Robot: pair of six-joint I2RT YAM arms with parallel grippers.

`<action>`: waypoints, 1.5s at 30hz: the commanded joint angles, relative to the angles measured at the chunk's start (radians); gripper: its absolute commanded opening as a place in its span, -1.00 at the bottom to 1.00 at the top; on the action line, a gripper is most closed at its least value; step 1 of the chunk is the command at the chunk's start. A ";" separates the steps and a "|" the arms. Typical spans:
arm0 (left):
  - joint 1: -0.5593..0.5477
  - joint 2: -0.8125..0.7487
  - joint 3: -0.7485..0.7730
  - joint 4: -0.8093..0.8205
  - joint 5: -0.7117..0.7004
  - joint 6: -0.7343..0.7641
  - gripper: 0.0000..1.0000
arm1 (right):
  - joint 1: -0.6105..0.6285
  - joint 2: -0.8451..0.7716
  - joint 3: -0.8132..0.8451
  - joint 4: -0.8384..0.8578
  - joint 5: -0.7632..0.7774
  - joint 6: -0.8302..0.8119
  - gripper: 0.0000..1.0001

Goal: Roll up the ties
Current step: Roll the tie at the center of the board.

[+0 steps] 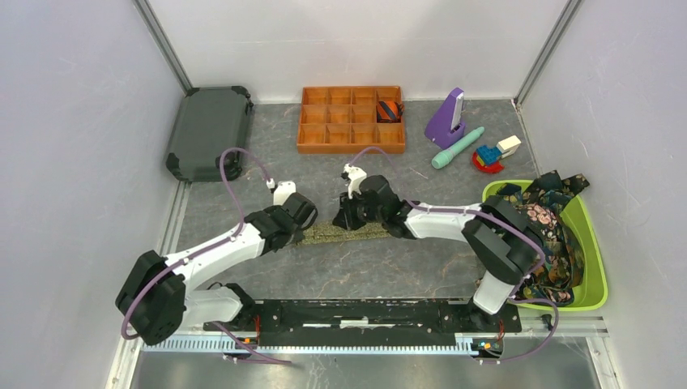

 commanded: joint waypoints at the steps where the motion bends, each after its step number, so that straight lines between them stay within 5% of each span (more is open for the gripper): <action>1: -0.029 0.045 0.065 -0.042 -0.103 0.014 -0.78 | -0.026 -0.091 -0.068 0.020 0.004 -0.025 -0.58; 24: -0.225 0.523 0.404 -0.341 -0.353 -0.233 -0.91 | -0.130 -0.352 -0.291 -0.023 0.052 -0.056 -0.56; 33: -0.262 0.706 0.523 -0.392 -0.350 -0.293 -0.91 | -0.148 -0.440 -0.342 -0.063 0.077 -0.080 -0.53; 45: -0.281 0.773 0.542 -0.294 -0.285 -0.219 -0.24 | -0.153 -0.501 -0.349 -0.106 0.094 -0.084 -0.51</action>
